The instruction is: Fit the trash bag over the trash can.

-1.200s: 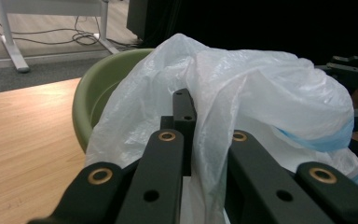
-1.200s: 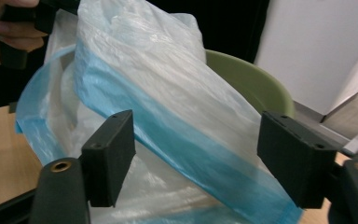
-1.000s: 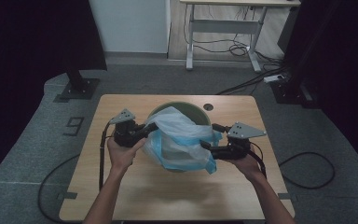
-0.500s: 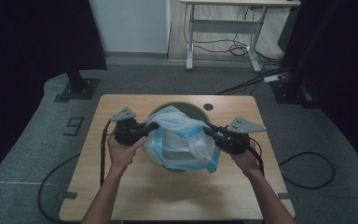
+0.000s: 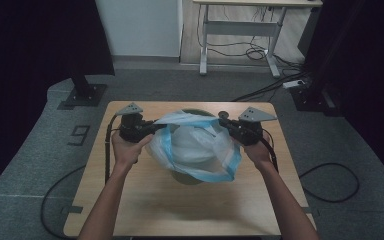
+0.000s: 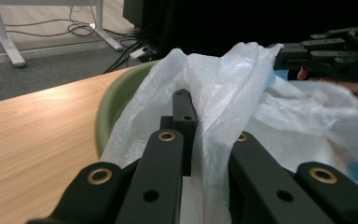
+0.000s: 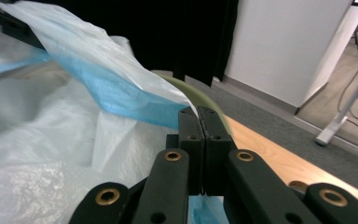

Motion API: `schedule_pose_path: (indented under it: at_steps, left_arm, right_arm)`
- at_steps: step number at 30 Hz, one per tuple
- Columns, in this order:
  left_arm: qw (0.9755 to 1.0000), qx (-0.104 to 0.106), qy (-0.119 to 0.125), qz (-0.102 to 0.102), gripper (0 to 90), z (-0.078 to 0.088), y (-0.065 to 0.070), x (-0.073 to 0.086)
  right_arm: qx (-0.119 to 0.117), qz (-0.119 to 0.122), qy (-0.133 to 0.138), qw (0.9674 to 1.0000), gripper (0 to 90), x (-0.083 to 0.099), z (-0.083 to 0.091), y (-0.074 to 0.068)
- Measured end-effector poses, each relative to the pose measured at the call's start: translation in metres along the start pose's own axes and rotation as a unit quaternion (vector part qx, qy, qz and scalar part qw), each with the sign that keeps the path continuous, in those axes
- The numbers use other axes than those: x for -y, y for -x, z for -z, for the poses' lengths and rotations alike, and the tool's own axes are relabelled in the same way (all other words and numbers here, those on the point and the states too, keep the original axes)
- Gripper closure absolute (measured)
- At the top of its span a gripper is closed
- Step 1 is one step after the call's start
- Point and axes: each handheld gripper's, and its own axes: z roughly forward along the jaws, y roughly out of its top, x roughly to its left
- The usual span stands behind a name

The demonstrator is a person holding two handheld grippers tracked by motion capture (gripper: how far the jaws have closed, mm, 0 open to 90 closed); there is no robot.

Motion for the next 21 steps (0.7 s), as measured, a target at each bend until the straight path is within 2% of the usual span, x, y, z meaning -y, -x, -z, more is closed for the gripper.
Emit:
schedule_pose_path:
  at_steps: [3, 5, 8, 12, 17, 21]
  left_arm:
    - [1.0000, -0.002, -0.001, -0.002, 88.5, -0.003, -0.005, 0.001]
    - [1.0000, 0.000, -0.002, 0.003, 88.2, -0.005, -0.010, 0.001]
    - [0.9999, 0.008, 0.003, 0.015, 88.0, -0.009, -0.018, 0.001]
    - [0.9997, 0.008, -0.002, 0.024, 88.1, -0.013, -0.028, 0.002]
    - [0.9994, 0.006, -0.007, 0.034, 88.0, -0.015, -0.038, 0.002]
    - [0.9986, 0.000, -0.015, 0.051, 87.8, -0.018, -0.047, 0.003]
  right_arm:
    - [0.002, 0.010, -0.010, 0.9999, 87.2, -0.005, -0.007, 0.006]
    - [0.006, 0.013, -0.014, 0.9998, 87.2, -0.008, -0.012, 0.010]
    - [0.014, 0.008, -0.023, 0.9996, 86.5, -0.010, -0.024, 0.015]
    - [0.017, 0.002, -0.041, 0.9990, 86.5, -0.008, -0.040, 0.022]
    - [0.006, -0.008, -0.051, 0.9987, 86.5, -0.005, -0.057, 0.029]
    - [0.003, -0.019, -0.053, 0.9984, 86.5, -0.002, -0.066, 0.033]
